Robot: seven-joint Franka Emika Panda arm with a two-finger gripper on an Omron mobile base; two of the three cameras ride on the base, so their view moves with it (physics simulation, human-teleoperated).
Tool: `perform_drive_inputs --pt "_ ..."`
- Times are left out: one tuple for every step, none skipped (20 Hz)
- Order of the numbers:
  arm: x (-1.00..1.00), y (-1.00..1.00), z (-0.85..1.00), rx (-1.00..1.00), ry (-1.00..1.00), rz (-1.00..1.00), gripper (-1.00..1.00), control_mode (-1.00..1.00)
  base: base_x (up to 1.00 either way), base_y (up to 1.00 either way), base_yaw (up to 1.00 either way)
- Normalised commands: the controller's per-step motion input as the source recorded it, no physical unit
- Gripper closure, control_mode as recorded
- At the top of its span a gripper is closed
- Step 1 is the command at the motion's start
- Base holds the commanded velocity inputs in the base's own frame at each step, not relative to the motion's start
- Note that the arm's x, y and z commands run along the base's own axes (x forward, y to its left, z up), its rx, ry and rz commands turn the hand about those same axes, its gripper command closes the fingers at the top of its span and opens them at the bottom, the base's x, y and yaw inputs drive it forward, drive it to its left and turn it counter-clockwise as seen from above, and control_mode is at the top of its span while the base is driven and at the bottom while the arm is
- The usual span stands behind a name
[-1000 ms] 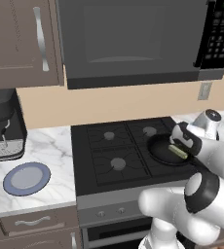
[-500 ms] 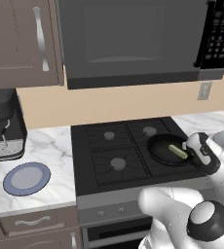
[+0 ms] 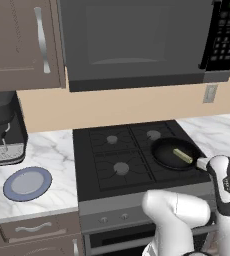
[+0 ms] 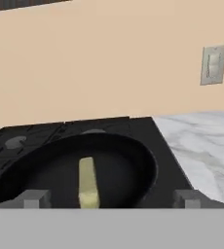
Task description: Pick up the butter stick and place it in the pan. Then turn on the burner for the pan.
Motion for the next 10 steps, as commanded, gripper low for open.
perform_drive_inputs --pt "-0.51 -0.11 0.0 0.0 -0.3 0.0 -1.0 -1.0 0.0 0.0 0.0" --pt "-0.51 -0.02 0.0 0.0 -0.25 0.0 -1.0 -1.0 0.0 0.0 0.0" --pt "-0.54 0.0 -0.06 0.0 -0.22 0.0 -1.0 -1.0 0.0 0.0 0.0" --pt "-0.56 0.0 -0.14 0.0 -0.22 0.0 -1.0 -1.0 0.0 0.0 0.0" --pt "-0.55 -0.01 -0.16 0.0 -0.2 0.0 -1.0 -1.0 0.0 0.0 0.0" --pt "-0.55 0.0 -0.14 0.0 -0.2 0.0 -1.0 -1.0 0.0 0.0 0.0" --pt "-0.51 0.0 -0.1 0.0 -0.19 0.0 -1.0 -1.0 0.0 0.0 0.0" --pt "-0.51 0.0 -0.06 0.0 -0.19 0.0 -1.0 -1.0 0.0 0.0 0.0" --pt "-0.51 0.0 -0.04 0.0 -0.19 0.0 -1.0 -1.0 0.0 0.0 0.0" --pt "-0.5 0.0 -0.04 0.0 -0.19 0.0 -1.0 -1.0 0.0 0.0 0.0"
